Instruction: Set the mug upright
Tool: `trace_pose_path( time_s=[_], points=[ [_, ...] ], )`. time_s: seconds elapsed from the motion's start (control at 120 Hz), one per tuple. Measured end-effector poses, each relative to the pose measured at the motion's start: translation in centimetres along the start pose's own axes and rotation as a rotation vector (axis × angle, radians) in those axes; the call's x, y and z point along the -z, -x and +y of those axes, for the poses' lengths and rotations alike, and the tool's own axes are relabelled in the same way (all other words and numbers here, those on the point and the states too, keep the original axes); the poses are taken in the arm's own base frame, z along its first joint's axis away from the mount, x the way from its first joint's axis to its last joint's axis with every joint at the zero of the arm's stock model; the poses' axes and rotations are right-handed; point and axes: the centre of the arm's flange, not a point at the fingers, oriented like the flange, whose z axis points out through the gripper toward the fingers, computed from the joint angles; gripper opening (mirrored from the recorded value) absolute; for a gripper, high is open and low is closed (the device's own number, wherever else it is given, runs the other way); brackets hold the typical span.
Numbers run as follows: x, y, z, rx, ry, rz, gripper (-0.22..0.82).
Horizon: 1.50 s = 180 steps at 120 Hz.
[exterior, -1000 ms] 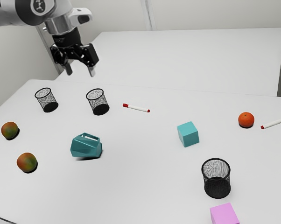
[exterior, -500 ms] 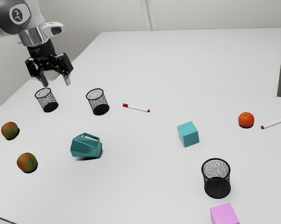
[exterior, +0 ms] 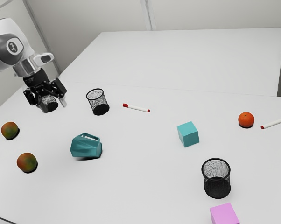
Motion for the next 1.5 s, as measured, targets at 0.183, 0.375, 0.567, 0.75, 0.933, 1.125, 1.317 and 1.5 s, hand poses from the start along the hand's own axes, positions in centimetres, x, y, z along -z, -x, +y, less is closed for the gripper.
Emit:
trace_pose_path(
  time_s=[0.183,0.375,0.567,0.75,0.933,1.125,1.317,1.5],
  points=[
    [-4.5,-0.3,-1.2,-0.018,0.072,0.000,0.59],
    [-8.1,-0.9,-3.0,-0.024,0.136,0.023,0.59],
    [-11.4,-1.3,-4.0,-0.034,0.184,0.026,0.59],
    [-13.8,-1.4,-4.8,-0.033,0.244,0.043,0.59],
    [-15.6,-1.7,-5.5,-0.023,0.322,0.076,0.59],
    [-17.7,-1.4,-6.0,-0.014,0.409,0.118,0.59],
    [-19.8,-1.2,-6.1,-0.018,0.487,0.154,0.59],
    [-20.3,-1.4,-6.1,-0.047,0.528,0.205,0.46]
  ],
)
